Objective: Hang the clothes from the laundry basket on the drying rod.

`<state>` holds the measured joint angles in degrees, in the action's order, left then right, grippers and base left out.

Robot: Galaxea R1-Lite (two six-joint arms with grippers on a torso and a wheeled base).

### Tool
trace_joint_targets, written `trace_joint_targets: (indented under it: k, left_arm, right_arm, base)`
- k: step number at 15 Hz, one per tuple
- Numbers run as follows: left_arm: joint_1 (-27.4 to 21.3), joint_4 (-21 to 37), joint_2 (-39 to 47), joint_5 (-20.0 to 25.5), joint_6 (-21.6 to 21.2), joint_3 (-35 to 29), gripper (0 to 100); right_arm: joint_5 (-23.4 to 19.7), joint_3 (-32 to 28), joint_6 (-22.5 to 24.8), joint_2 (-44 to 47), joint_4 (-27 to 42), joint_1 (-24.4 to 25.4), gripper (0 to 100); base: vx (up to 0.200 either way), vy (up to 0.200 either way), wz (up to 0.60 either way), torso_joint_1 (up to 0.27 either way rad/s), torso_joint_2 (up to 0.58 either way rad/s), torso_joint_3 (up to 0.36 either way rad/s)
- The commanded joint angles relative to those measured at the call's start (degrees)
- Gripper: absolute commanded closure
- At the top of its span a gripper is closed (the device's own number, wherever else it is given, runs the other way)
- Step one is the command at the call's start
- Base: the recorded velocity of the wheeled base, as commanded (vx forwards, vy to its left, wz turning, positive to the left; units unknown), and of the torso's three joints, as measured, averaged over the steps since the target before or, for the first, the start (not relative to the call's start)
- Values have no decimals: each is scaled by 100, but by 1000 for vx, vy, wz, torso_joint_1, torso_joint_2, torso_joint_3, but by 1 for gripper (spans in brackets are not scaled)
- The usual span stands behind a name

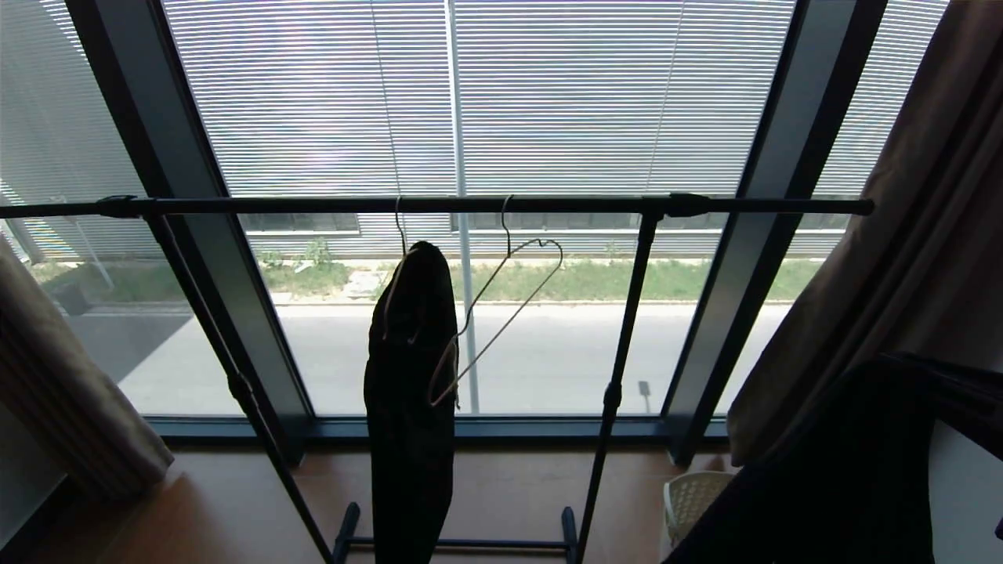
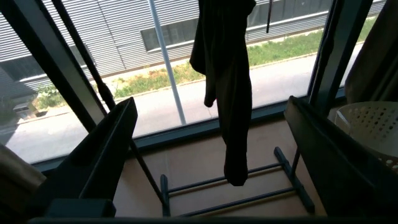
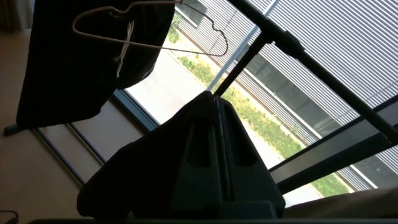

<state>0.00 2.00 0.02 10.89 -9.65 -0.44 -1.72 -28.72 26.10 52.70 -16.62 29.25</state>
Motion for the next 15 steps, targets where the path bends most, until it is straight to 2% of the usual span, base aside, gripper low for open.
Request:
trace_joint_targets:
  k: [1,6,8,9,11,12,13,14,15]
  left_arm:
    - [0,2,6,1,-19,0,0]
    - [0,2,6,-8,-45,9,0]
    - [18,64,59,-122,-72,-123,0]
    - [79,160,393,-95,-36,-440,0]
    - [35,178,1887,107,816,-1459,0]
    - [-18,178,2538,397,869,-1740,0]
    - [-44,178,3065,458,860,-1916,0]
    - [-105,169,3417,458,869,-2030,0]
    - [-422,169,4164,449,983,-2356,0]
  right_arm:
    - [5,-2,0,21,18,2,100]
    - [102,68,53,39,27,2,100]
    - [576,-63,9,214,53,37,100]
    - [673,-143,-79,293,71,90,100]
    - [1112,-503,-940,768,71,222,100]
    - [1429,-740,-1327,1067,71,398,100]
    - [1692,-925,-1634,1322,71,521,100]
    - [1824,-1021,-1775,1480,71,538,100]
    - [2053,-1144,-1872,1840,44,600,100]
  base:
    - [0,0,0,0,0,0]
    - [0,0,0,0,0,0]
    - [0,0,0,0,0,0]
    - [0,0,0,0,0,0]
    - [0,0,0,0,0,0]
    - [0,0,0,0,0,0]
    - [0,0,0,0,0,0]
    - [0,0,0,0,0,0]
    - [0,0,0,0,0,0]
